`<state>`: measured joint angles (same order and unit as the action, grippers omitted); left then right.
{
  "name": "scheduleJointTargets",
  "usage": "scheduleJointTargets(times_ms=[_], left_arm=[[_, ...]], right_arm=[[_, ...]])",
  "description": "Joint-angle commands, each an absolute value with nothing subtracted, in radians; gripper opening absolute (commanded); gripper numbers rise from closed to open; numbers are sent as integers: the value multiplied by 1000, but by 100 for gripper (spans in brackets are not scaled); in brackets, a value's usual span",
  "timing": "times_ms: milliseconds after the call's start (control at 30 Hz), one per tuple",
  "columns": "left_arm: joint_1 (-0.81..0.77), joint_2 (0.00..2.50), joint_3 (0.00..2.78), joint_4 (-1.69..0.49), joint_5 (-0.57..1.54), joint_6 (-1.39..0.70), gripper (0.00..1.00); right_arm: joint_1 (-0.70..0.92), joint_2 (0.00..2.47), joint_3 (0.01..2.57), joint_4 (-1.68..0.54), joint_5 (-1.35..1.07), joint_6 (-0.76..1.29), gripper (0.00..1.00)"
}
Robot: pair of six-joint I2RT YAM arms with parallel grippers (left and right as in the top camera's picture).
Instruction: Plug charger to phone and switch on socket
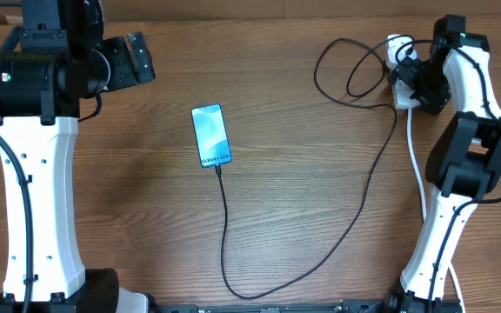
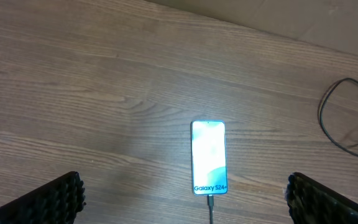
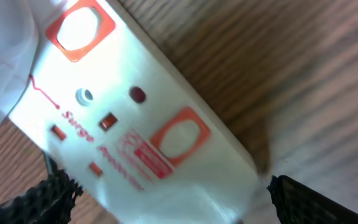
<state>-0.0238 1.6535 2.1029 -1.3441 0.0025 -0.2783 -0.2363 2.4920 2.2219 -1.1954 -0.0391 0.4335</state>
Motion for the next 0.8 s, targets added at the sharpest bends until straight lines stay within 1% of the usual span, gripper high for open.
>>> scheduleJointTargets(times_ms=[0, 100, 133, 167, 200, 233, 267, 300, 333, 367, 400, 433, 467, 633, 767], left_arm=[[-19, 1660, 2116, -1343, -11, -269, 100], [-19, 1660, 2116, -1343, -11, -269, 100], [-19, 1660, 2116, -1343, -10, -269, 100], [-19, 1660, 2116, -1343, -11, -269, 100], [-19, 1660, 2116, -1343, -11, -269, 100], [-19, 1660, 2116, -1343, -10, -269, 100], [-19, 1660, 2116, -1343, -10, -269, 100], [-19, 1660, 2116, -1343, -11, -269, 100], [-19, 1660, 2116, -1343, -11, -269, 100], [-19, 1660, 2116, -1343, -11, -269, 100], [-19, 1660, 2116, -1343, -11, -269, 100], [-19, 1660, 2116, -1343, -11, -269, 100], [-19, 1660, 2116, -1343, -11, -269, 100], [-19, 1660, 2116, -1343, -10, -269, 99], [-19, 1660, 2116, -1343, -10, -269, 100]], right_arm=[[-270, 2340, 2270, -1208, -42, 441, 100], [-287, 2281, 2273, -1223, -42, 437, 100], [-292, 2263, 2273, -1231, -42, 429, 98], [-295, 2244, 2273, -1238, -45, 413, 93], [-297, 2220, 2273, -1251, -45, 396, 84], [-297, 2199, 2273, -1263, -45, 386, 72], [-297, 2177, 2273, -1277, -45, 378, 50], [-297, 2154, 2273, -1291, -46, 367, 39], [-297, 2124, 2273, -1311, -46, 361, 31], [-297, 2096, 2273, -1328, -46, 360, 27], [-297, 2067, 2273, -1347, -46, 351, 25], [-297, 2037, 2273, -1367, -46, 337, 21], [-295, 1998, 2273, -1394, -46, 335, 20], [-268, 1812, 2273, -1512, -72, 287, 19], [-221, 1650, 2273, -1598, -83, 257, 21]])
